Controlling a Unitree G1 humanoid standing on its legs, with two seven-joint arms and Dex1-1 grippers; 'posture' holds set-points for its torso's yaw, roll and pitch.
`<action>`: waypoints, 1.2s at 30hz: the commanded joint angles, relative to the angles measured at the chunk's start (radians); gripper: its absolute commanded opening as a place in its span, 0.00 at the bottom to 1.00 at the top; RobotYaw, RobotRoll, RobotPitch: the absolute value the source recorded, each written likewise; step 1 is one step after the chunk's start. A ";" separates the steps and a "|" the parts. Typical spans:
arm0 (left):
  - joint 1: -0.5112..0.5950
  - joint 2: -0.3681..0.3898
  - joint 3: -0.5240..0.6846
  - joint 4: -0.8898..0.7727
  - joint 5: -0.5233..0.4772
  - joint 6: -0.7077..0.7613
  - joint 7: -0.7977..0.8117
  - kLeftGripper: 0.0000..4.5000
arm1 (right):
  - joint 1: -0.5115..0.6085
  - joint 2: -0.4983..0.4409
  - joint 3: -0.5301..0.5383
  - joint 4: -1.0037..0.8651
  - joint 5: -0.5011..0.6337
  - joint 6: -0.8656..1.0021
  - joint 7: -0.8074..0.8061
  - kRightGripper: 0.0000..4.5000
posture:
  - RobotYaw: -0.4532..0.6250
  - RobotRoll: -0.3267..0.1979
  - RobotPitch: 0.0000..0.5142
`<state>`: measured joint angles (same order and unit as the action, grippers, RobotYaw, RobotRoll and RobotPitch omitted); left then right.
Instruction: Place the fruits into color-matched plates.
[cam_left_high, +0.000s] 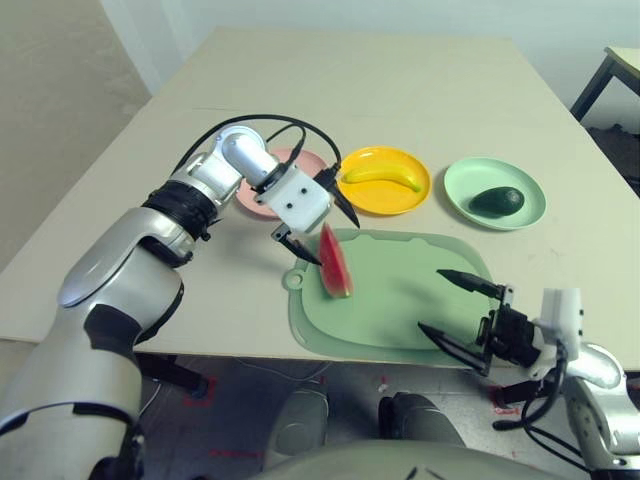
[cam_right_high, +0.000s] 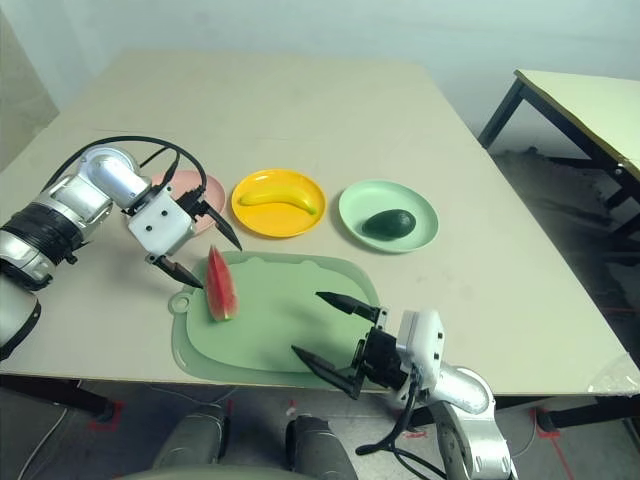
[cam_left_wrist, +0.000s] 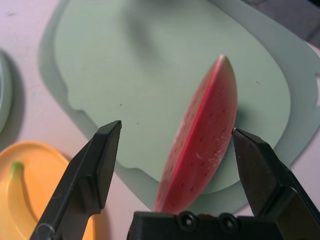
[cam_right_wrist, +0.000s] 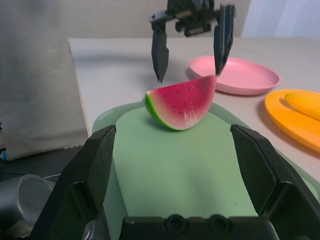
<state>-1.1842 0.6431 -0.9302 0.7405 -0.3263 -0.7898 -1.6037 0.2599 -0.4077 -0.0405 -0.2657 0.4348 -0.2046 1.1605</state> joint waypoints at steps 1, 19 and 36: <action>-0.034 -0.032 -0.048 0.040 0.052 -0.072 -0.011 1.00 | -0.011 -0.008 0.007 0.004 0.018 -0.008 -0.022 0.99 | 0.53 0.62 0.17; 0.030 -0.227 0.124 0.284 0.442 -0.195 -0.002 0.50 | 0.018 -0.019 0.010 -0.023 0.021 -0.025 -0.121 1.00 | 0.49 0.62 0.18; -0.050 -0.068 0.219 0.218 0.327 -0.009 0.005 0.47 | 0.031 -0.065 0.039 0.014 0.013 -0.061 -0.087 1.00 | 0.53 0.62 0.17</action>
<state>-1.1941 0.5626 -0.7613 0.9275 -0.0290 -0.8088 -1.6036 0.2752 -0.4609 -0.0164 -0.2315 0.4527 -0.2626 1.0706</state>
